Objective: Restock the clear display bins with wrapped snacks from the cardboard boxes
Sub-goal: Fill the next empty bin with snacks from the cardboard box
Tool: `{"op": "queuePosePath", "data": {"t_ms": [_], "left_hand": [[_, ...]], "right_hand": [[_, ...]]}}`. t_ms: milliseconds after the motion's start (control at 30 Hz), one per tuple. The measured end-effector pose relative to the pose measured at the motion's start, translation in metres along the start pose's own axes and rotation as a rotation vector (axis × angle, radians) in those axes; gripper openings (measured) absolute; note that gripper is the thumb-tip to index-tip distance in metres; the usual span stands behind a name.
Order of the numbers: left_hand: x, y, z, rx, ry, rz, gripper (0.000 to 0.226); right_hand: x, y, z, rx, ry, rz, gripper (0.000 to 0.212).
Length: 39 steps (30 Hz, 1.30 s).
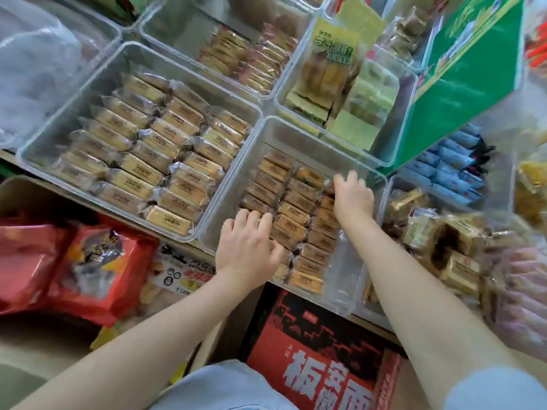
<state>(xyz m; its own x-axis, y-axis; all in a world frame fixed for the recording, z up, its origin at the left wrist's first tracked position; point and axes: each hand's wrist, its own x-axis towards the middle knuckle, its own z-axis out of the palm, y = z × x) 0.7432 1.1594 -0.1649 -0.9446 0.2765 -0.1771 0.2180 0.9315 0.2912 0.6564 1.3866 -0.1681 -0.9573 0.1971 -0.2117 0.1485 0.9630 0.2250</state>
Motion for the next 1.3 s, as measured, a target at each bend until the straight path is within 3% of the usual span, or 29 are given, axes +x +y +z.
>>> {"op": "queuePosePath", "data": {"t_ms": [67,167,367,600,767,900,1000,1100,1200,1300], "left_hand": [[0.0,0.0,0.0,-0.015,-0.005,0.003,0.05],[0.0,0.001,-0.002,-0.012,-0.005,-0.001,0.047],[-0.001,0.003,-0.009,0.007,-0.089,-0.006,0.056],[-0.015,0.018,-0.021,-0.134,-0.117,0.016,0.058],[-0.086,0.107,-0.027,-0.333,-0.222,0.252,0.048],[-0.155,0.184,-0.019,-0.458,-0.349,0.428,0.043],[-0.197,0.24,-0.016,-0.515,-0.28,0.541,0.045],[-0.226,0.298,-0.021,-0.583,-0.204,0.663,0.054],[-0.24,0.356,-0.02,-0.412,-0.137,0.705,0.066],[-0.249,0.395,-0.001,-0.123,-0.11,0.597,0.083]], "right_hand": [[-0.005,0.002,0.006,0.035,0.015,0.007,0.047],[-0.017,0.003,0.016,0.021,0.047,-0.029,0.034],[-0.024,0.003,0.003,0.242,-0.369,0.003,0.053],[-0.132,0.044,-0.065,0.644,-0.249,-0.086,0.025],[-0.267,0.114,-0.093,0.816,-0.016,-0.048,0.02],[-0.368,0.187,-0.091,0.917,0.107,0.149,0.018],[-0.429,0.234,-0.073,0.925,0.203,0.336,0.02],[-0.472,0.274,-0.04,0.935,0.199,0.459,0.02],[-0.496,0.309,-0.009,0.925,0.114,0.496,0.021],[-0.5,0.339,0.022,0.838,0.0,0.474,0.02]]}}
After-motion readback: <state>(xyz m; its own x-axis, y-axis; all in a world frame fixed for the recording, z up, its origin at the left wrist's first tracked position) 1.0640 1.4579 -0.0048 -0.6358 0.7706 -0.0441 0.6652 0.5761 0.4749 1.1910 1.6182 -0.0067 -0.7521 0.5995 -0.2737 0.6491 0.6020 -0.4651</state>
